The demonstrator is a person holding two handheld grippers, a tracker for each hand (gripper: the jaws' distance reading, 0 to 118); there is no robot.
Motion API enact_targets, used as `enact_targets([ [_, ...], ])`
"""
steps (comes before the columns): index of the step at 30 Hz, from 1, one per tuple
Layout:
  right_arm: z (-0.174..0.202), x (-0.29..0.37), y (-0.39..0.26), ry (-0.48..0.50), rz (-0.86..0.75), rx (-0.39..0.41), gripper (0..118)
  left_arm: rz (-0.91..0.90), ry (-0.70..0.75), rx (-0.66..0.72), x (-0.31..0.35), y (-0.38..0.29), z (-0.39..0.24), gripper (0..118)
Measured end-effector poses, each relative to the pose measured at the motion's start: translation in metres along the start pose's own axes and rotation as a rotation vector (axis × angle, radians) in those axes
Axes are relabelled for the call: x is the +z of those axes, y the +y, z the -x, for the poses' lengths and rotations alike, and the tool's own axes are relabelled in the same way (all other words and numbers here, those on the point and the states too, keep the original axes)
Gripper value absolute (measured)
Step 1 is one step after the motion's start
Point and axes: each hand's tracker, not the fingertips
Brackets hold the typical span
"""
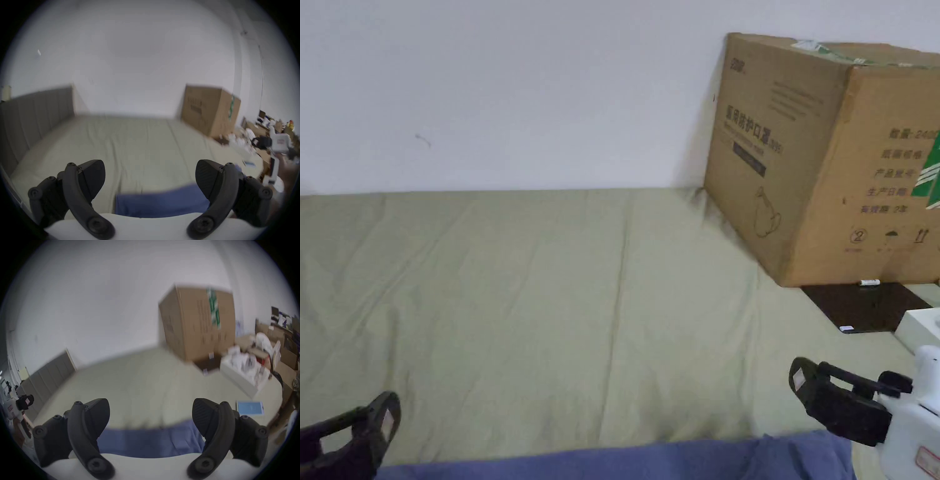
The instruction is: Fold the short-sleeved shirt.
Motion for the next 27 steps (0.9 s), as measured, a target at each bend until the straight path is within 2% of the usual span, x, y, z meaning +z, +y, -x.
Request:
enact_targets([
  [1,0.009,0.008,-0.003,0.014,-0.096,0.008,95,-0.106,0.029,-0.017,0.010,0.001,-0.014,94],
  [2,0.019,0.013,-0.005,0.007,-0.154,0.024,55,-0.182,0.048,-0.025,0.020,-0.005,-0.024,60],
  [3,0.029,0.018,-0.008,-0.019,-0.180,0.055,7,-0.225,0.045,-0.023,0.025,-0.004,-0.032,19],
  [4,0.038,0.022,-0.009,-0.052,-0.219,0.089,0,-0.241,0.049,-0.023,0.028,-0.002,-0.041,0],
  [5,0.044,0.023,-0.010,-0.088,-0.238,0.116,0,-0.211,0.049,-0.028,0.026,0.001,-0.047,0],
  [6,0.045,0.024,-0.011,-0.078,-0.235,0.102,0,-0.236,0.086,-0.044,0.028,-0.001,-0.047,0],
  [7,0.044,0.021,-0.007,0.009,-0.180,0.061,0,-0.211,0.040,-0.027,0.029,0.000,-0.044,0],
  [8,0.044,0.019,-0.005,0.038,-0.137,0.045,0,-0.183,-0.015,-0.004,0.029,0.003,-0.039,0],
  [10,0.044,0.020,-0.008,0.006,-0.104,0.040,0,-0.116,0.018,0.001,0.027,0.004,-0.025,0],
  [12,0.039,0.028,-0.004,0.036,-0.084,0.001,0,-0.010,-0.034,0.085,0.023,0.010,0.007,0],
  [14,0.035,0.036,-0.003,0.088,-0.068,-0.040,0,0.242,-0.161,0.251,0.000,0.009,0.055,0],
  [16,0.037,0.043,0.002,0.087,-0.045,-0.031,0,0.535,-0.262,0.502,-0.031,-0.015,0.111,0],
  [17,0.038,0.045,0.002,0.098,-0.027,-0.026,0,0.601,-0.261,0.603,-0.037,-0.032,0.131,0],
  [19,0.041,0.045,0.001,0.106,0.000,-0.003,0,0.604,-0.258,0.741,-0.048,-0.065,0.166,0],
  [20,0.044,0.044,0.000,0.106,0.014,0.011,0,0.620,-0.271,0.786,-0.052,-0.079,0.180,20],
  [21,0.047,0.043,0.000,0.106,0.027,0.025,0,0.639,-0.285,0.836,-0.056,-0.094,0.195,59],
  [22,0.050,0.041,-0.001,0.104,0.042,0.035,0,0.638,-0.305,0.872,-0.060,-0.111,0.198,105],
  [23,0.057,0.040,0.000,0.103,0.053,0.040,0,0.645,-0.339,0.903,-0.064,-0.125,0.202,115],
  [24,0.061,0.039,0.000,0.105,0.064,0.041,0,0.560,-0.375,0.952,-0.066,-0.140,0.208,114],
  [25,0.064,0.038,0.000,0.114,0.073,0.037,0,0.565,-0.369,0.977,-0.073,-0.152,0.210,118],
  [27,0.072,0.035,0.000,0.124,0.091,0.037,0,0.621,-0.403,1.061,-0.080,-0.174,0.209,118],
])
